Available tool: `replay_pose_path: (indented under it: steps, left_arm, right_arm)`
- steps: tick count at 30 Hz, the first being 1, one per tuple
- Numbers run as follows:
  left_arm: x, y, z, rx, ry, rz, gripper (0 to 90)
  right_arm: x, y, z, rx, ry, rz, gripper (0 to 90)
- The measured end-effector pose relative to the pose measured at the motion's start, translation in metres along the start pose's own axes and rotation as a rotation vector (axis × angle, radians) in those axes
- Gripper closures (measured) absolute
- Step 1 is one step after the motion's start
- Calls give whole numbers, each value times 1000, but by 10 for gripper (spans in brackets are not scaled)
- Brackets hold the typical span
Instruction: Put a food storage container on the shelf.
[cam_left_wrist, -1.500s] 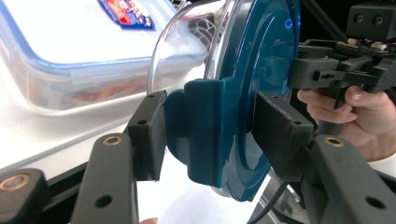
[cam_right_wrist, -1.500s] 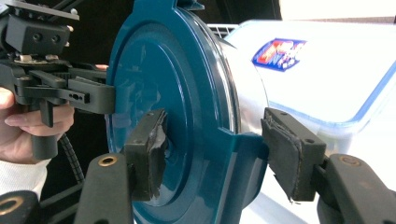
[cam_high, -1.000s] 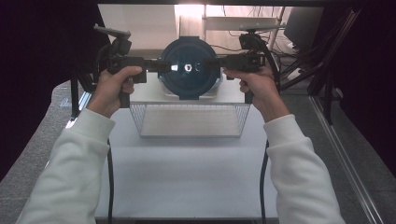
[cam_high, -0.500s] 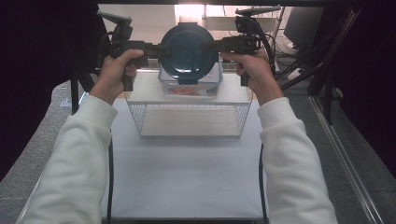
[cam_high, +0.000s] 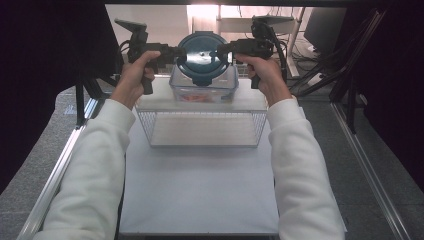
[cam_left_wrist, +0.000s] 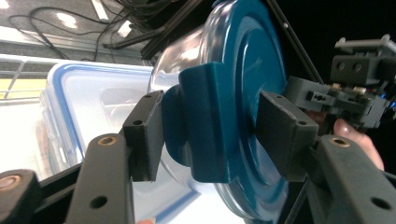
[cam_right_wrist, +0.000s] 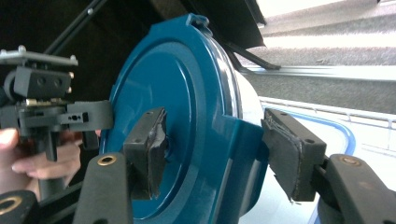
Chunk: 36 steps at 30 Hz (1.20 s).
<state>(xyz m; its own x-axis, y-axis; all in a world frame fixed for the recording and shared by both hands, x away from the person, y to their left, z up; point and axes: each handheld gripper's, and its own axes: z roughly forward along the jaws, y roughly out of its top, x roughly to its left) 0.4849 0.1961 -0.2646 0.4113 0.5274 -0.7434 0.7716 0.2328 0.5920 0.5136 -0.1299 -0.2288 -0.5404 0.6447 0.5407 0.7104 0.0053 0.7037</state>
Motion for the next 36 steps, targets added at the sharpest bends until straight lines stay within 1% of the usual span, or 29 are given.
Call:
replay_pose_path:
  steps: [2,3,4,5,6,7,8,11,14,15,16,17,18,19,20,21,22,23,26,27,28,29,30,31,32,33,34,35,36]
  left_arm:
    - [2,1,4,-14,3,-18,423]
    - [4,1,7,-15,6,-30,416]
    - [6,1,10,-6,6,-36,388]
    - [9,1,11,-13,-7,-40,381]
    - [12,1,12,-17,-14,-47,383]
    - [15,1,13,-23,-22,-64,382]
    - [16,1,14,-37,-30,-68,383]
    - [17,0,17,-62,-29,-61,376]
    - [17,-1,17,-60,-29,-45,364]
    - [16,-2,17,-57,-28,-39,351]
    - [16,-2,16,-50,-18,-23,326]
    - [16,-2,14,-55,-14,-23,269]
    - [17,-3,12,-60,-7,-18,232]
    - [17,-3,8,-78,5,-10,208]
    - [16,-4,5,-89,14,1,190]
    - [15,-5,0,-100,19,21,179]
    - [14,-7,-3,-104,17,29,168]
    - [12,-9,-8,-104,20,45,156]
    - [9,-17,-19,-110,40,89,146]
    - [7,-22,-23,-109,56,116,149]
    - [5,-26,-26,-111,65,128,151]
    - [3,-32,-30,-106,71,154,154]
    - [2,-37,-33,-103,77,168,161]
    - [-1,-45,-37,-99,91,200,175]
    - [-3,-50,-40,-95,92,221,195]
    - [-6,-59,-44,-88,94,247,199]
    - [-8,-64,-46,-87,98,261,200]
    - [-11,-72,-50,-83,100,284,202]
    - [-13,-82,-55,-83,102,310,206]
  right_arm:
    - [-6,0,3,-5,1,21,417]
    - [-7,0,4,-7,-7,17,433]
    - [-9,-1,7,-2,-30,11,434]
    - [-10,-1,7,-11,-21,28,440]
    - [-10,-2,8,-29,-29,25,442]
    - [-9,-3,8,-40,-34,26,446]
    - [-10,-4,9,-48,-32,27,450]
    - [-10,-5,8,-58,-34,41,453]
    - [-10,-6,8,-64,-33,46,441]
    - [-10,-7,8,-66,-39,45,414]
    - [-9,-7,8,-69,-47,40,380]
    - [-9,-7,7,-64,-55,29,331]
    - [-10,-7,7,-66,-57,25,309]
    - [-10,-7,6,-73,-57,26,291]
    - [-10,-9,2,-95,-54,27,282]
    - [-11,-10,0,-110,-47,24,274]
    - [-12,-12,-5,-127,-37,20,257]
    - [-13,-13,-7,-130,-35,17,251]
    - [-12,-19,-20,-144,-47,-18,241]
    - [-12,-21,-23,-152,-47,-28,239]
    - [-11,-25,-29,-156,-52,-44,236]
    - [-10,-27,-32,-152,-58,-56,235]
    - [-7,-32,-36,-153,-74,-78,235]
    - [-5,-35,-39,-151,-78,-90,238]
    - [-2,-42,-45,-145,-78,-119,239]
    - [0,-46,-48,-141,-71,-136,239]
    - [3,-54,-55,-145,-56,-161,242]
    - [5,-59,-59,-145,-50,-176,245]
    - [7,-66,-64,-143,-48,-203,249]
